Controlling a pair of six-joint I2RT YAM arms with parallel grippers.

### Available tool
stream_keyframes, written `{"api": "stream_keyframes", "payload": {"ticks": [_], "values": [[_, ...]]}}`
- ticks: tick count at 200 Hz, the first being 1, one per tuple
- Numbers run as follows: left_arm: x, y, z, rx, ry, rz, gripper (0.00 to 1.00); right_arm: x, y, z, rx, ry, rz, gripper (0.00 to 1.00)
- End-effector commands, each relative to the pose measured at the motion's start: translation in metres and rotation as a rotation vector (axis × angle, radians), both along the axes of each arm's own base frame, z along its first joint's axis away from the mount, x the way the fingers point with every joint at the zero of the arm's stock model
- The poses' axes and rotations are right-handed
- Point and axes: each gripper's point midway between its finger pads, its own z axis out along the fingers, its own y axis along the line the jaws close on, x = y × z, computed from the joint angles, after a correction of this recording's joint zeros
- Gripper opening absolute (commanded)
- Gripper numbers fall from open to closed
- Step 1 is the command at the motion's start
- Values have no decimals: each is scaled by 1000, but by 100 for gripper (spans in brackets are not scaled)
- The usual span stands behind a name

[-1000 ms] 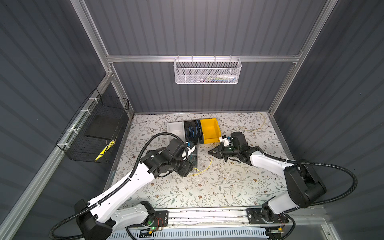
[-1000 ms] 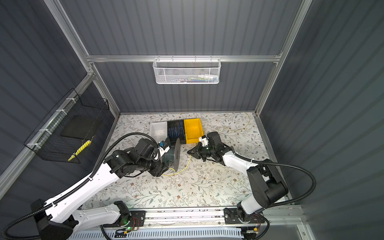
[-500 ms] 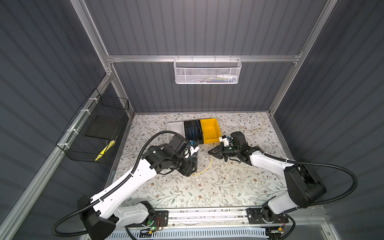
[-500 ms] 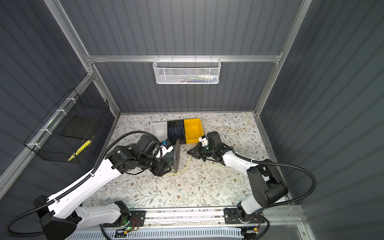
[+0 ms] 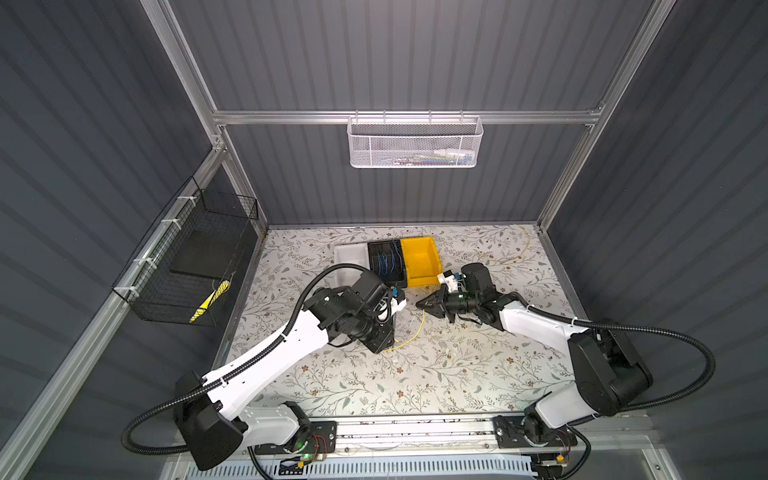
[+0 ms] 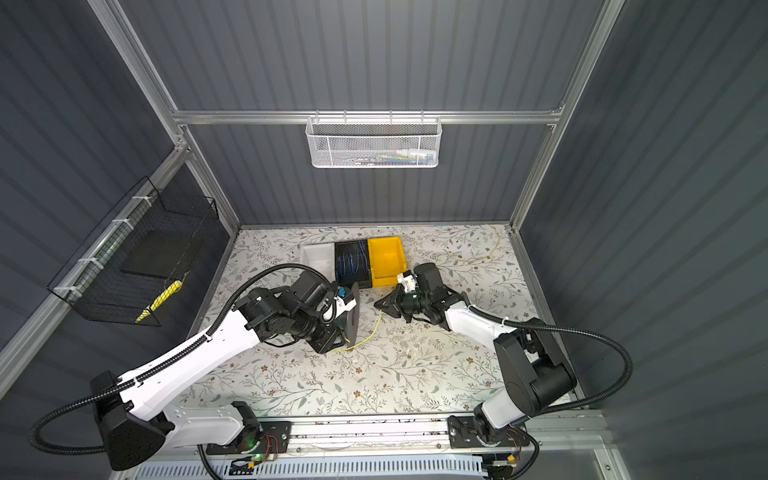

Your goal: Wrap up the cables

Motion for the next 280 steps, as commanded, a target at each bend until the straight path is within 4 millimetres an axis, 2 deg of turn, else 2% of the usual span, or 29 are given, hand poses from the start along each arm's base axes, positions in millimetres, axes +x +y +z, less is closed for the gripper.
{"api": "stream_keyframes", "payload": {"ticks": [1,27,42,69,118,131,158,182,215,232,243,255,280], "values": [[-3,1,5,5,-7,-18,34,-1,0,14,25,-23,8,0],[-1,2,4,8,-11,4,16,-1,-4,12,23,-24,-4,0],[4,6,2,21,-30,49,0,-2,-6,12,23,-25,-8,0],[21,24,-3,39,-103,220,0,-4,-11,4,5,-20,-28,0],[35,28,10,-74,-134,444,0,-11,-15,-6,-6,-10,-34,0],[37,28,20,-136,-132,512,0,-13,-17,-5,-8,-13,-39,0],[46,45,36,-211,-137,734,0,-19,-22,-9,-19,-11,-50,0],[53,58,56,-259,-174,852,0,-26,-27,-21,-32,9,-53,0],[69,69,95,-373,-230,948,0,-33,-31,-32,-48,29,-56,0],[77,78,103,-396,-230,1012,0,-36,-33,-38,-56,39,-58,0],[82,75,110,-444,-234,1002,0,-39,-33,-41,-58,47,-54,0],[86,66,108,-449,-191,984,0,-40,-33,-43,-57,51,-50,0],[87,47,76,-336,-84,943,0,-41,-33,-44,-63,51,-38,0]]}}
